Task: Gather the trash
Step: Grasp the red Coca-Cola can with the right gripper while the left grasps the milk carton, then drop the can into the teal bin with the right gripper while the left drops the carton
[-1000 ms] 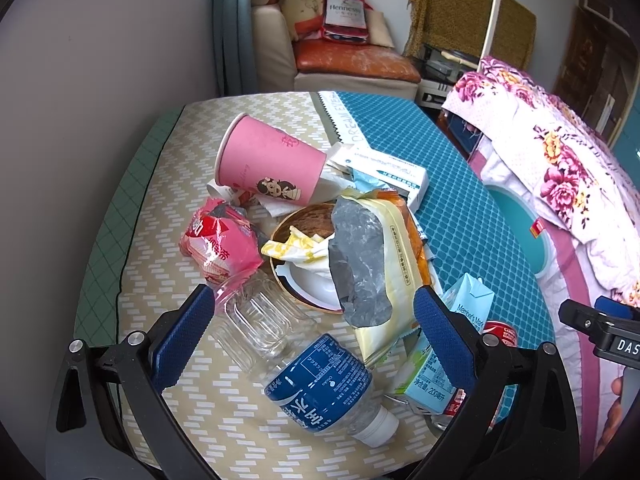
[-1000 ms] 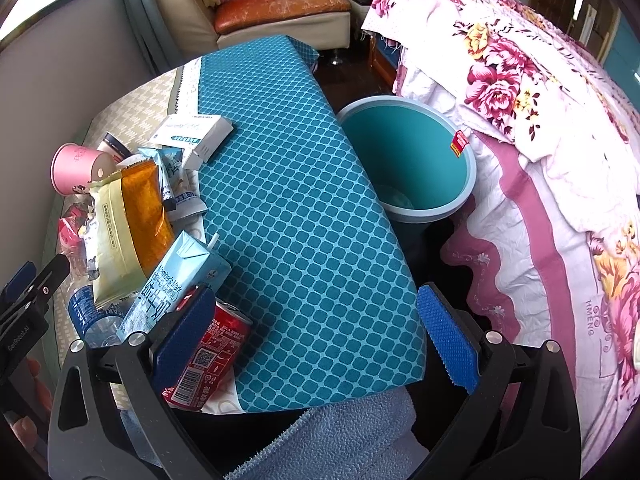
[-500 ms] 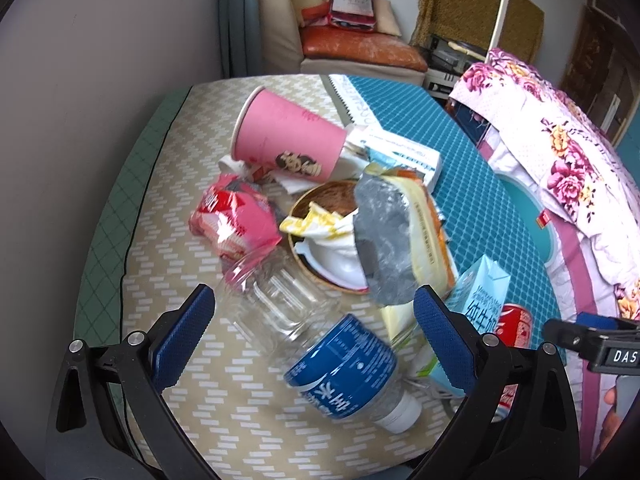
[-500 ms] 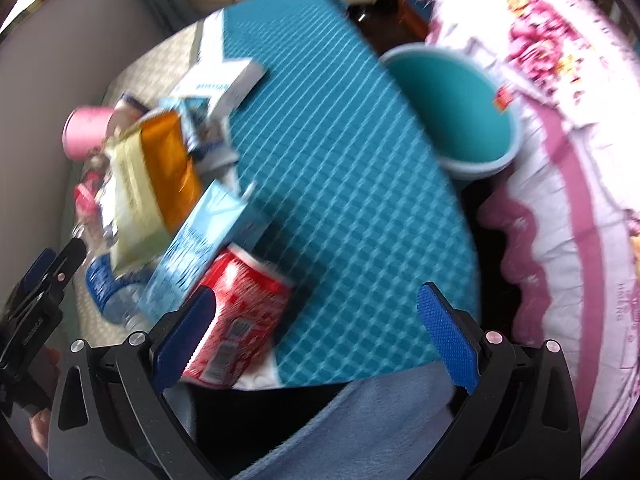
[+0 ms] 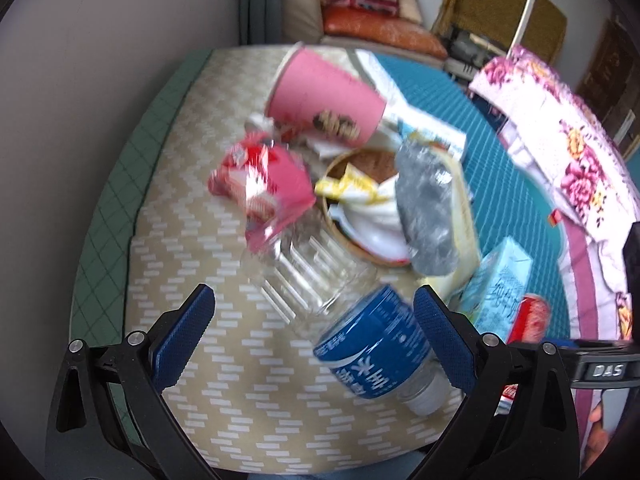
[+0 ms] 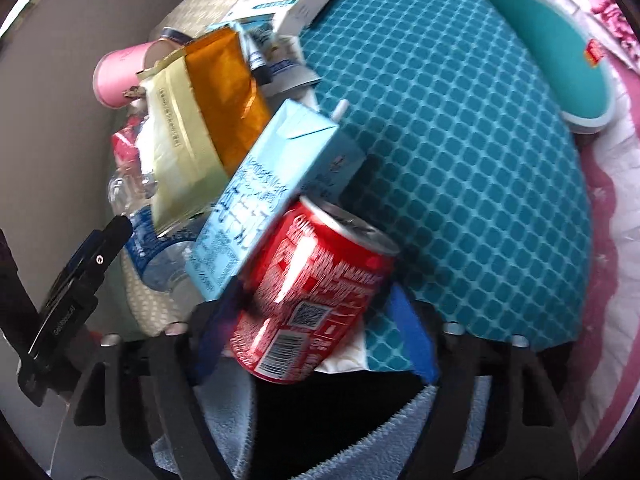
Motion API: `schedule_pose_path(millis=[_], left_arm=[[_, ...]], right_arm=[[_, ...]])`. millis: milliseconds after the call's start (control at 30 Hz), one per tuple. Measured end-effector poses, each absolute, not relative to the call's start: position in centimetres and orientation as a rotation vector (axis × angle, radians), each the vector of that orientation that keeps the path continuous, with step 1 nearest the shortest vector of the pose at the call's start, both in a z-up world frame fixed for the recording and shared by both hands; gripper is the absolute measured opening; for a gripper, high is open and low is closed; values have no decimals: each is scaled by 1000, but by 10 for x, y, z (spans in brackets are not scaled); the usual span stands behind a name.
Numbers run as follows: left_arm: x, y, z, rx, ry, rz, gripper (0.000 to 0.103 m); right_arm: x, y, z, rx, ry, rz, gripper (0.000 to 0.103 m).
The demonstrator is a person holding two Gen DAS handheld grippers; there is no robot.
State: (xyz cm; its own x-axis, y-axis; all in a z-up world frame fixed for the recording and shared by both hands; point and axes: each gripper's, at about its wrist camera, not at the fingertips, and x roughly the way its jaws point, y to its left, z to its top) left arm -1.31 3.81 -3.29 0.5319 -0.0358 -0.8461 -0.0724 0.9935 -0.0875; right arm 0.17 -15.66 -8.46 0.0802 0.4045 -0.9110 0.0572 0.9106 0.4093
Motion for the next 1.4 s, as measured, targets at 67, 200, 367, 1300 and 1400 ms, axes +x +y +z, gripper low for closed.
schedule_pose_path(millis=[67,200,367,1300,1400], left_arm=[[-12,32,-25,-92,1000,-13,99],[-10,9,-15,6,1002,-133,99],[-6,-28,-10,127,1033,-315,96],[17,-116,-49,211,1241,-534,36],[24,-123,-29,191,1201,-545,37]], right_arm=[[2,-159,-83,383,1449,259,65],[7,-181,-74,372,1396,217,65],[17,-222,-75,420,1353,103,65],[24,-301,-61,619,1258,134,63],[30,-317,-52,638,1213,125,63]])
